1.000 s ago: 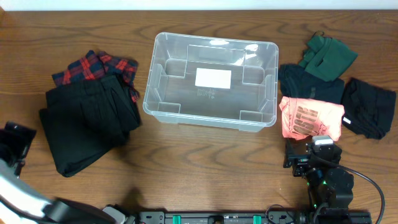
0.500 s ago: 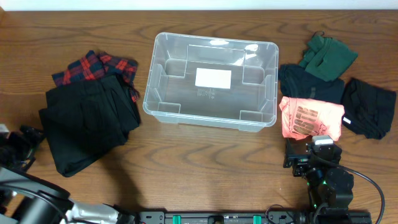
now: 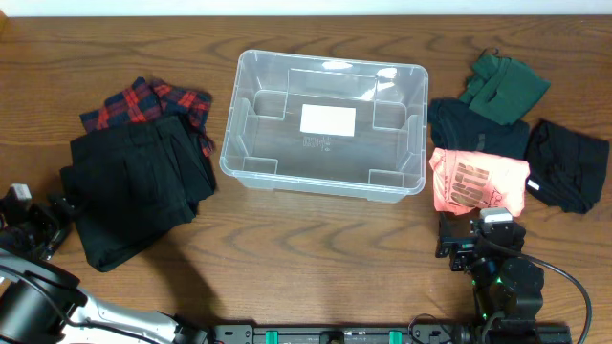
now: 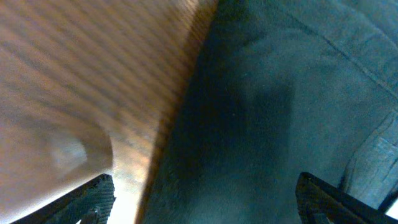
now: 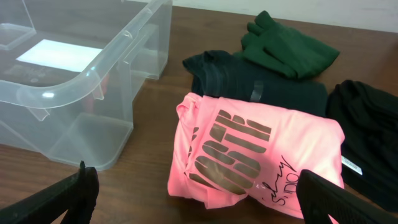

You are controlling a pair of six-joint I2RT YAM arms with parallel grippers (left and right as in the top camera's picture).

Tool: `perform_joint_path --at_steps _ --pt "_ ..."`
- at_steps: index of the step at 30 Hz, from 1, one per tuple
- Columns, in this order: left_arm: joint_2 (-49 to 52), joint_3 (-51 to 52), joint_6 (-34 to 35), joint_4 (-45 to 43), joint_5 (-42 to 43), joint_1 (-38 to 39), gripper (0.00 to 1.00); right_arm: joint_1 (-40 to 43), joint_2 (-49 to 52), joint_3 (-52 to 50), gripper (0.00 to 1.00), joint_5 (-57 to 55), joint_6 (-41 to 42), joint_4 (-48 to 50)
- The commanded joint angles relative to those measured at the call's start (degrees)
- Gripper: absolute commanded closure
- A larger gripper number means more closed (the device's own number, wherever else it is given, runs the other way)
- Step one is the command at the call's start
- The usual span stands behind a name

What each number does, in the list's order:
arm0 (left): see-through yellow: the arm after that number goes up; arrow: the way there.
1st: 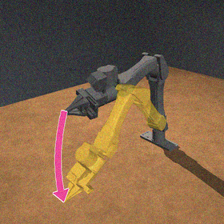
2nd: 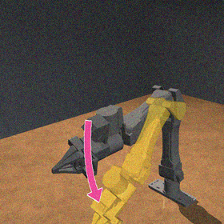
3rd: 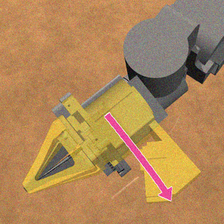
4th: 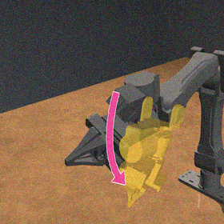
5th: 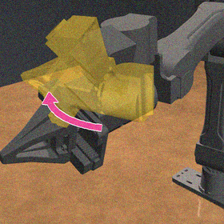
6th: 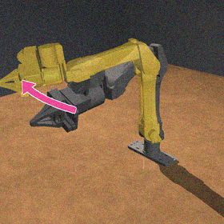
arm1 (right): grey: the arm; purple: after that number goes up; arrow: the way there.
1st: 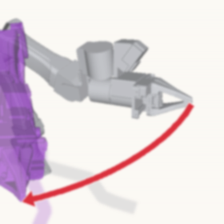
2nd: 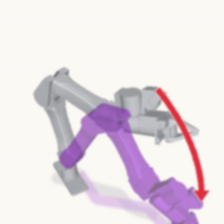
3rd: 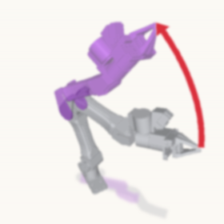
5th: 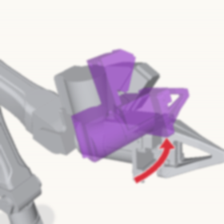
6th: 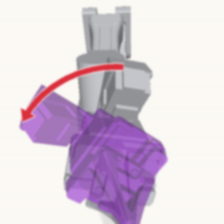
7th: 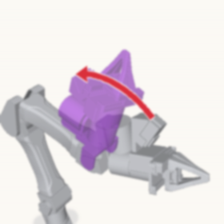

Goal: Pack container
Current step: 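Reach the left gripper to the black pants and grasp them, then lift the black pants with the left gripper and lower into bin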

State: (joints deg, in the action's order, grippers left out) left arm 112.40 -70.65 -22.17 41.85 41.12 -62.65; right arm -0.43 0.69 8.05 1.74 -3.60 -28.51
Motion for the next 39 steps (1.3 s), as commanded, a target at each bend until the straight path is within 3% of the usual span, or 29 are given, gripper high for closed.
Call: perform_joint_path --at_steps 1,5,9,12,14,15,19,23,30,34,39 --pt "2.91 -0.83 -2.69 0.0 5.2 1.42 0.08 0.46 -0.31 -0.15 0.01 0.22 -0.11 0.0" --pt "5.44 -0.83 -2.67 0.02 5.14 4.2 0.11 0.46 -0.31 -0.15 0.01 0.22 -0.11 0.0" --pt "6.95 -0.83 -2.67 0.24 4.5 6.54 0.25 0.46 -0.31 -0.15 0.01 0.22 -0.11 0.0" --pt "6.95 -0.83 -2.62 1.11 4.55 6.86 0.54 0.46 -0.31 -0.15 0.01 0.22 -0.11 0.0" --pt "6.95 -0.83 -2.62 2.82 4.5 6.54 0.87 0.46 -0.31 -0.15 0.01 0.22 -0.11 0.0" --pt "6.95 -0.83 -2.54 3.54 4.55 6.4 0.94 0.46 -0.31 -0.15 0.01 0.22 -0.11 0.0" --pt "6.16 -0.85 1.18 6.62 5.29 5.95 0.94 0.46 -0.31 -0.15 0.01 0.22 -0.11 0.0" --pt "2.19 -2.45 1.42 12.09 12.39 5.95 0.94 0.46 -0.31 -0.15 0.01 0.22 -0.11 0.0" --pt "-13.55 -8.35 0.83 24.55 25.16 6.21 0.94 0.46 -0.31 -0.15 0.01 0.22 -0.11 0.0" --pt "-24.61 -9.94 1.75 21.77 33.07 7.61 0.94 0.46 -0.31 -0.15 0.01 0.22 -0.11 0.0" --pt "-34.36 -9.94 15.72 9.73 35.87 12.94 0.94 0.46 -0.31 -0.15 0.01 0.22 -0.11 0.0"
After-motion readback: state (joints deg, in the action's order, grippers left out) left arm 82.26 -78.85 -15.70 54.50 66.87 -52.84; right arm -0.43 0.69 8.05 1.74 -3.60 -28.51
